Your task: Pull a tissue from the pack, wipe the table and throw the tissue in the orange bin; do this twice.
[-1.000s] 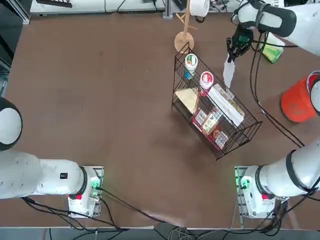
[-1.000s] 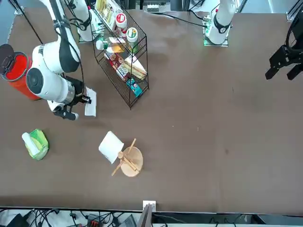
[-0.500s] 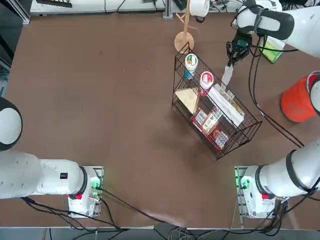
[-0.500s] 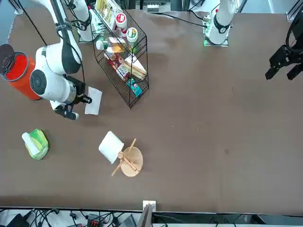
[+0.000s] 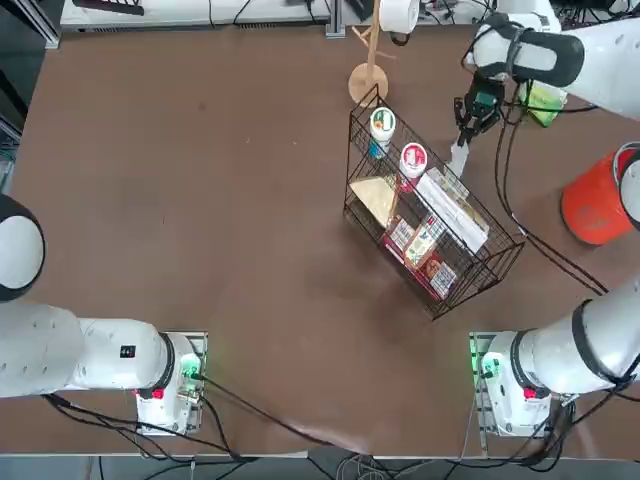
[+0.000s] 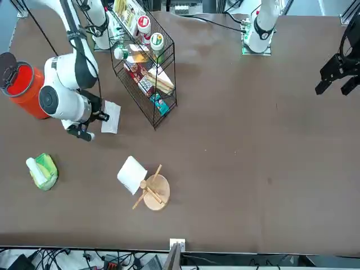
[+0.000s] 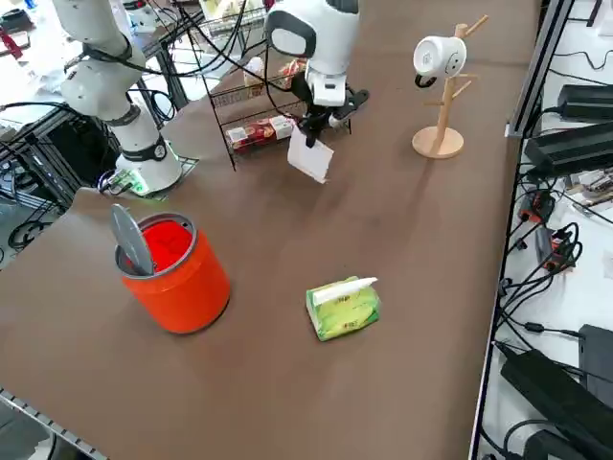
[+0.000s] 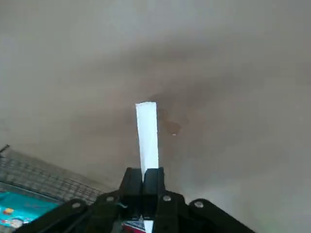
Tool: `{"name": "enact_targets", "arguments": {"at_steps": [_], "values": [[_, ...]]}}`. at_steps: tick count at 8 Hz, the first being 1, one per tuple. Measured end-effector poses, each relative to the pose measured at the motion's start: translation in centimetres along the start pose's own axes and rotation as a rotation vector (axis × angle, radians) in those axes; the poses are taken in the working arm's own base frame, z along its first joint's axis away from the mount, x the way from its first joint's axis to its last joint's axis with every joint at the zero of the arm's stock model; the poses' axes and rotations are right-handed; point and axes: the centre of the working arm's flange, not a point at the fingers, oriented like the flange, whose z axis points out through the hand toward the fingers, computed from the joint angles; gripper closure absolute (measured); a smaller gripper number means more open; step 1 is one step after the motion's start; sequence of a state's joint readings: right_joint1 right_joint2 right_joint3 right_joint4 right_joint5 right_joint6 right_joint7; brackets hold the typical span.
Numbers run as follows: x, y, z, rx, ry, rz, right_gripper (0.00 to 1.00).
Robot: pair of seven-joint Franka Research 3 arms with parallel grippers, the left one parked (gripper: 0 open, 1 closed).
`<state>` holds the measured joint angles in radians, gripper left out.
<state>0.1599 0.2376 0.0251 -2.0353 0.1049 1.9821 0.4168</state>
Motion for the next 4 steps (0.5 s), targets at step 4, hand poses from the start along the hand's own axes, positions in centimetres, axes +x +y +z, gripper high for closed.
{"name": "enact_targets", "arguments": {"at_steps": [4], "values": [[0.2, 0.6, 3.3, -0.046, -0.011, -0.01, 0.99]]}}
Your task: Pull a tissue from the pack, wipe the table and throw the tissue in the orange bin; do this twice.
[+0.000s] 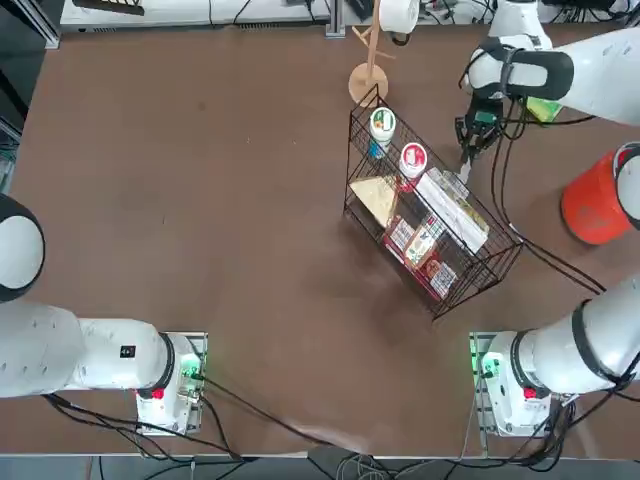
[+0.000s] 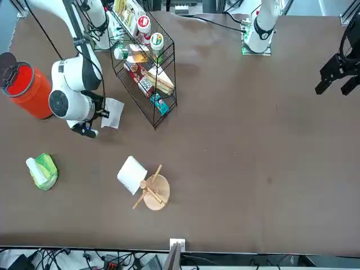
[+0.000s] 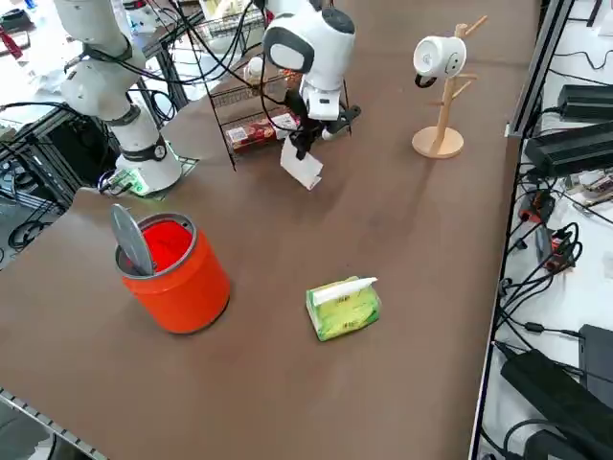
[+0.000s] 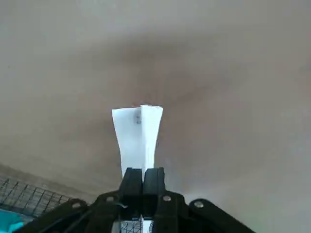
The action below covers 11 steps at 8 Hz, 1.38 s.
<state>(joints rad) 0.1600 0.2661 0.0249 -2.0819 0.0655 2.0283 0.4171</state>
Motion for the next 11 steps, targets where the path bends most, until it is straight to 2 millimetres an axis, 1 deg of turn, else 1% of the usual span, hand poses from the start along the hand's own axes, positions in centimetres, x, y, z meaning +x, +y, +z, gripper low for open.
{"name": "enact_targets", "arguments": {"at_steps": [3, 5, 7, 9, 11], "values": [[1.4, -0.3, 2.4, -0.003, 0.026, -0.003, 0.99], [2.0, -0.4, 3.5, 0.0, 0.032, -0.001, 0.99], [2.4, -0.7, 4.9, -0.002, 0.03, 0.028, 0.99], [2.5, -1.7, 6.8, -0.009, 0.028, 0.074, 0.99], [2.4, -2.4, 7.9, -0.018, 0.022, 0.086, 0.99]]}}
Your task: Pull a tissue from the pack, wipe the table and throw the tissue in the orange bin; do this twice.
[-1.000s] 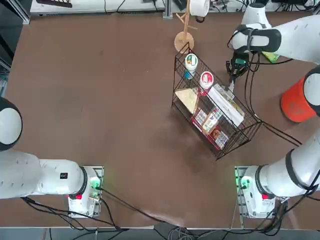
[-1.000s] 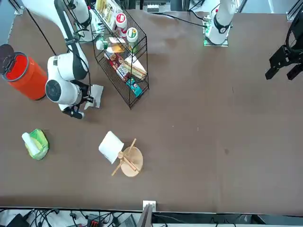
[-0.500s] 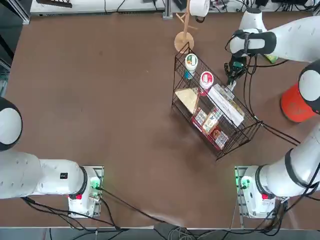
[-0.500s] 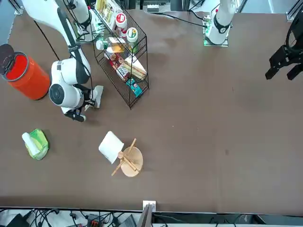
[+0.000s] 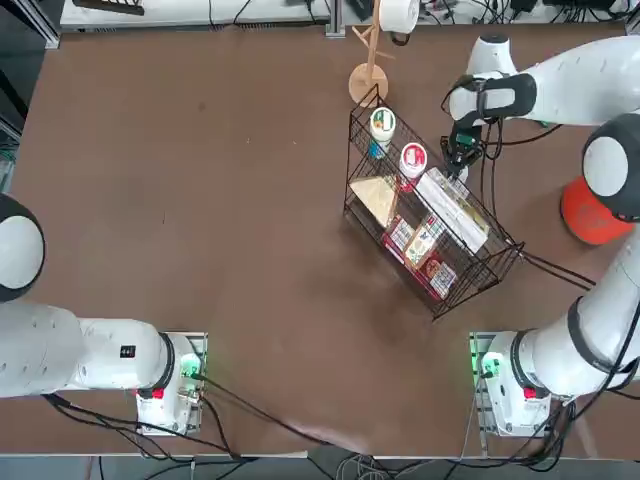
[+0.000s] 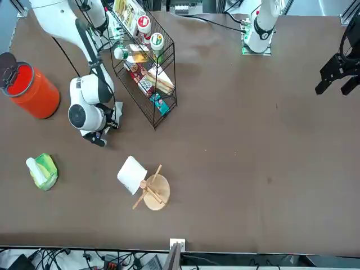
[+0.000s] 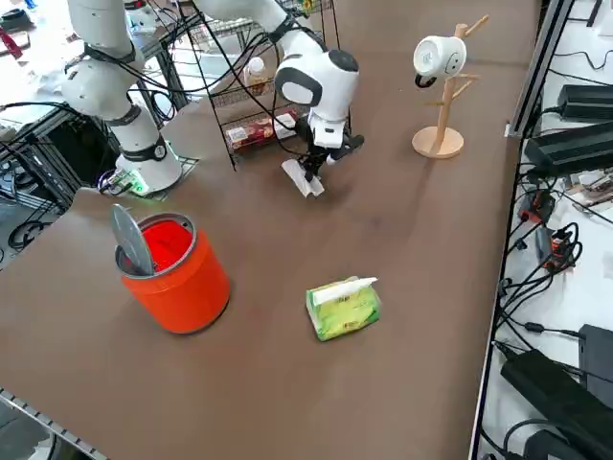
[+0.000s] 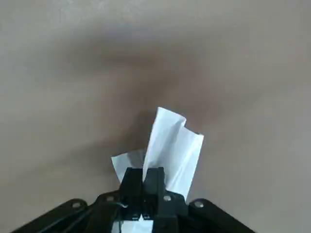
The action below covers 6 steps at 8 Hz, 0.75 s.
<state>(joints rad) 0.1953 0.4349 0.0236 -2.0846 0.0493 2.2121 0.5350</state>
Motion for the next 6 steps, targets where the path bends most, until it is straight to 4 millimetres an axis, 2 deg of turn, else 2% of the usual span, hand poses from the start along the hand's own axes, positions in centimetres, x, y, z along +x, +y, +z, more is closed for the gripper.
{"name": "enact_targets", "arguments": {"at_steps": [6], "values": [[-0.15, -0.74, 0.5, -0.003, 0.013, 0.008, 0.99]]}}
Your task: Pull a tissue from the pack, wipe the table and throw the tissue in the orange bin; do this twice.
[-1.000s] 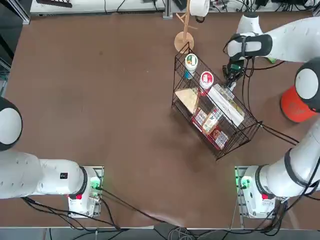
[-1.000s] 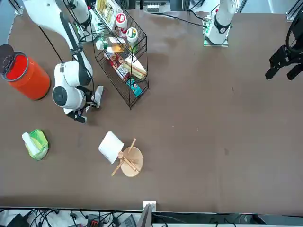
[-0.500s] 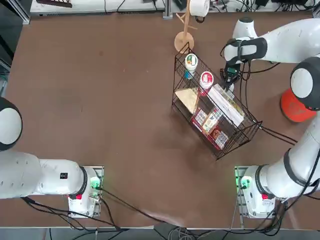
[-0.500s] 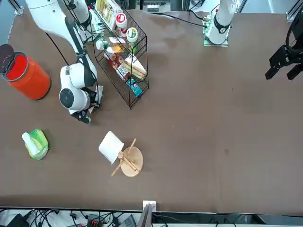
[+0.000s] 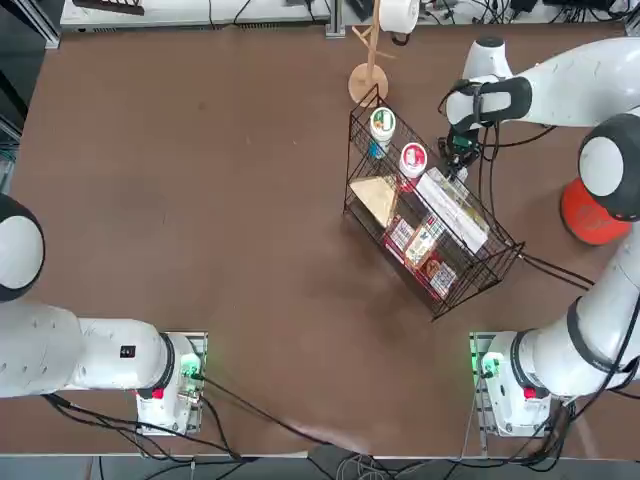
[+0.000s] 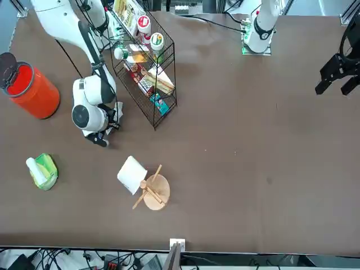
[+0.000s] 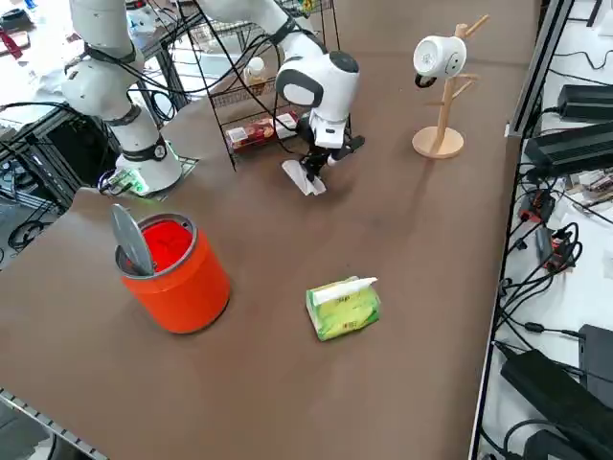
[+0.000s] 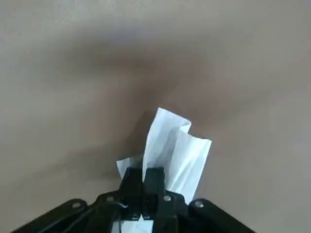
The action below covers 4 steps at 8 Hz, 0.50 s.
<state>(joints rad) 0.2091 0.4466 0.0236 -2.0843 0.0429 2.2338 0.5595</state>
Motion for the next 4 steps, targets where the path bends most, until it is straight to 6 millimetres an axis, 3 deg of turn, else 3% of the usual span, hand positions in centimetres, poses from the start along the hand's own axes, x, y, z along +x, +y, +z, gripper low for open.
{"name": "enact_targets", "arguments": {"at_steps": [4], "values": [[-0.47, -0.73, 0.14, -0.005, 0.001, 0.007, 0.99]]}}
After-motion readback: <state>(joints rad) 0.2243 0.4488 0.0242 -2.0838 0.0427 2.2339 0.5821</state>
